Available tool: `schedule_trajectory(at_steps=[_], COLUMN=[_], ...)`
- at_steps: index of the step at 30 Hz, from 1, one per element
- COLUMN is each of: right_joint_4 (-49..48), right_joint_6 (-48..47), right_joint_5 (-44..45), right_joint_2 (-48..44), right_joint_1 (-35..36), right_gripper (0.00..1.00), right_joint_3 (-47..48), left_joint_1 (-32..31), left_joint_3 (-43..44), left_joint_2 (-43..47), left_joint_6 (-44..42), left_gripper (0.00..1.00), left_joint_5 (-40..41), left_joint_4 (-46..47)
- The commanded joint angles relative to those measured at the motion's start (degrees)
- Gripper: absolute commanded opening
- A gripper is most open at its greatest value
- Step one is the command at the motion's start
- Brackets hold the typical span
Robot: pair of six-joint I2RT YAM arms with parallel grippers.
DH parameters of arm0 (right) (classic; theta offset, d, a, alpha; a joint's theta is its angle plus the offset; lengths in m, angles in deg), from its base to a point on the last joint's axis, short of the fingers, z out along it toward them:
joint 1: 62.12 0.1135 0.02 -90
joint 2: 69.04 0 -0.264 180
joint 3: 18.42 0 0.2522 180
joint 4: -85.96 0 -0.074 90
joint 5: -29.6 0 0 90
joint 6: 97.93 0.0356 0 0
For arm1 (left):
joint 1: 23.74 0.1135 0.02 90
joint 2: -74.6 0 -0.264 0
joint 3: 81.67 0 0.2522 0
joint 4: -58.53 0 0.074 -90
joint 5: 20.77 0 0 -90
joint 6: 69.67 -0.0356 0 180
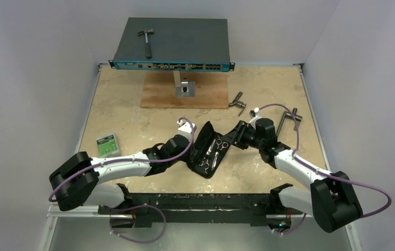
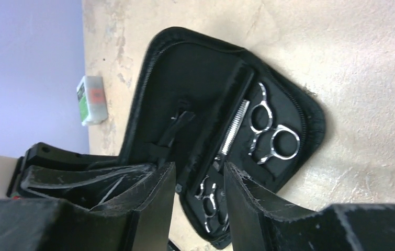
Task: Sort the hair-cutting tools
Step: Adjust the comb in the hairdressing tool bag.
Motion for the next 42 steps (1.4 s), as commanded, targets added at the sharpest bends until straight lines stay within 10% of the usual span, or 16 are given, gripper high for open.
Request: schedule_trajectory(at_steps=[1,6,12,19,33,42], right_joint_4=[-0.81,-0.11,0.28,0.76,0.22,3.18], right_joint_6=[-2.56,-4.66,-6.22,-7.36,-8.14,-9.39], right_joint_5=[0.82,2.2,3.31,4.83,3.67,4.05], right_joint_2=[2.84,5.93,6.85,7.04,6.57,3.87], right_joint_1=[-0.17,-0.12,-0.15,-0.1,-0.12,2.85], right_gripper=[0.38,0.37,0.42,0.43,0.42,0.37], right_joint_3=[0.52,1.28,0.64,0.07,-0.35,3.52], left_joint_1=[0.35,0.35,0.35,0.43,2.37,2.37], left_joint_3=[-2.3,-5.11,-7.3,-5.26,-4.32,-9.09], left_joint_2=[3.15,3.42,6.36,12.2,1.17,-2.01], left_joint_6=[5.91,10.91,14.59,13.93,14.62,17.43], left_gripper=[0.0,0.01,0.51,0.66,0.63,0.43], left_joint_5=[0.52,0.38,3.46,10.85,8.82,2.33], left_joint_4=[-1.64,-1.61,-4.3,-15.35,-14.81,-4.88])
